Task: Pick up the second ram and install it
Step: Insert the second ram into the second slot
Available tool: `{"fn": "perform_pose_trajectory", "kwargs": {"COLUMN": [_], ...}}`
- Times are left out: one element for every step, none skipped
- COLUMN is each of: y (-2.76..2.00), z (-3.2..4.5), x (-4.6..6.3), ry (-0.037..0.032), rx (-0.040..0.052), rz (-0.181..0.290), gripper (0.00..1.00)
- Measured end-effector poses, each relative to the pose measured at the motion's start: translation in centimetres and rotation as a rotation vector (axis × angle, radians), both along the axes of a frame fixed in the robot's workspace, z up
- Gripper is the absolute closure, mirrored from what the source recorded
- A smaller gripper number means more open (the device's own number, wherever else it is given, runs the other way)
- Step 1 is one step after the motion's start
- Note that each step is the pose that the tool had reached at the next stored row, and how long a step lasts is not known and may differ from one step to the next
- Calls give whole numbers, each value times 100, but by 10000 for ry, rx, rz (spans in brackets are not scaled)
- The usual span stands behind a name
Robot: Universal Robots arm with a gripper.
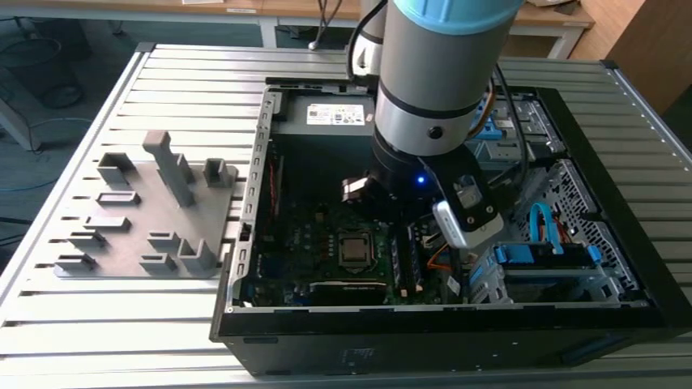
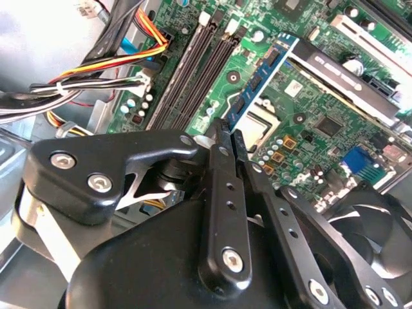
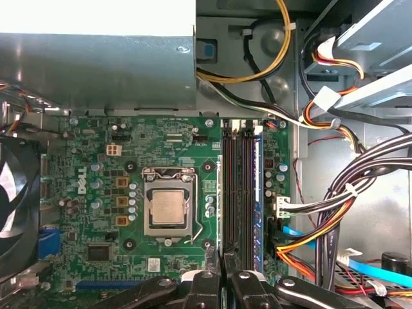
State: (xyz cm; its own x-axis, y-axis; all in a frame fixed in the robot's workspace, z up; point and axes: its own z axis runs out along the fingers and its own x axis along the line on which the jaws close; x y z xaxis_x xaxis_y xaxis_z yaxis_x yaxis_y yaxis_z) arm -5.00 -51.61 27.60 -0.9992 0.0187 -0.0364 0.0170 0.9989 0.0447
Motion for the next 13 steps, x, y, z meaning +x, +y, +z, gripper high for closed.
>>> {"fn": "perform_pose_trajectory", "kwargs": {"y": [0, 0, 0, 0, 0, 0, 0, 0, 0, 0, 0, 0, 0], "z": [-5, -10, -16, -22, -29, -38, -48, -61, -76, -91, -104, -117, -130], "x": [1, 1, 2, 2, 2, 2, 2, 2, 3, 4, 5, 5, 5], "ry": [0, 0, 0, 0, 0, 0, 0, 0, 0, 0, 0, 0, 0], "rx": [-1, -1, -1, -1, 0, 0, -1, -1, 0, 0, 0, 0, 0], "rz": [1, 0, 0, 0, 0, 0, 1, 0, 0, 1, 1, 1, 1], "gripper": [86, 86, 86, 86, 86, 86, 86, 86, 86, 86, 86, 86, 86]}}
